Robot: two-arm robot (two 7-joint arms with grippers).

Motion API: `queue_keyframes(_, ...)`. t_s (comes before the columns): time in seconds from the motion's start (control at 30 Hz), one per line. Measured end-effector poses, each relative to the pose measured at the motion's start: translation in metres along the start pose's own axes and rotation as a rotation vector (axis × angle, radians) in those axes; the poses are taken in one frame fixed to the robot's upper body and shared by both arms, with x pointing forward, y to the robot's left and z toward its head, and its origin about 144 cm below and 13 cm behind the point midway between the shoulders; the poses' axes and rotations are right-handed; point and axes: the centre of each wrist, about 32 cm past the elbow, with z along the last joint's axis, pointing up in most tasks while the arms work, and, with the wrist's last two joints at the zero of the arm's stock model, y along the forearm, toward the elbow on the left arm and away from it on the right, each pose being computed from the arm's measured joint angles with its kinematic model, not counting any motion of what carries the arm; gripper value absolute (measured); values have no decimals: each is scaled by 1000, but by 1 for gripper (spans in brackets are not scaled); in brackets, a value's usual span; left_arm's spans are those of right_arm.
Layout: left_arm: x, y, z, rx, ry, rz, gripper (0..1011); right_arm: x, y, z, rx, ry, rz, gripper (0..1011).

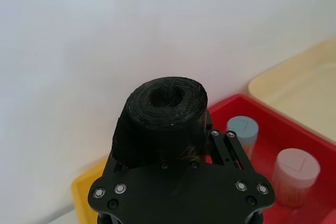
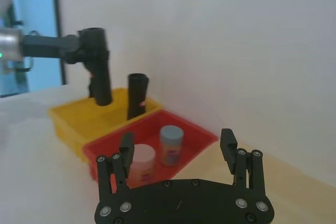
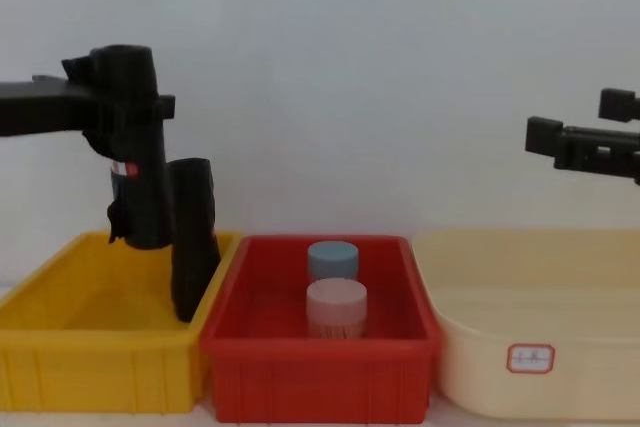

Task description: Pick up the garbage bag with the one hand and transfer it to the other hand.

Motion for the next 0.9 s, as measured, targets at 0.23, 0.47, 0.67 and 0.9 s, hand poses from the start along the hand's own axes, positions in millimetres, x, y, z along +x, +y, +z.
queue_keyframes(0.23, 3, 0, 11, -3, 21, -72, 519, 3, -3, 7, 1, 0, 71, 1000)
queue_keyframes(0.47, -2, -3, 18, -6, 44, -159, 519, 1, -1, 8, -7, 3, 101, 1001)
queue_keyframes(0.67, -9, -7, 23, -11, 61, -227, 519, -2, 4, 9, -22, 11, 117, 1001)
queue_keyframes(0.9, -16, -11, 28, -22, 69, -294, 519, -4, 11, 11, -52, 24, 122, 1000)
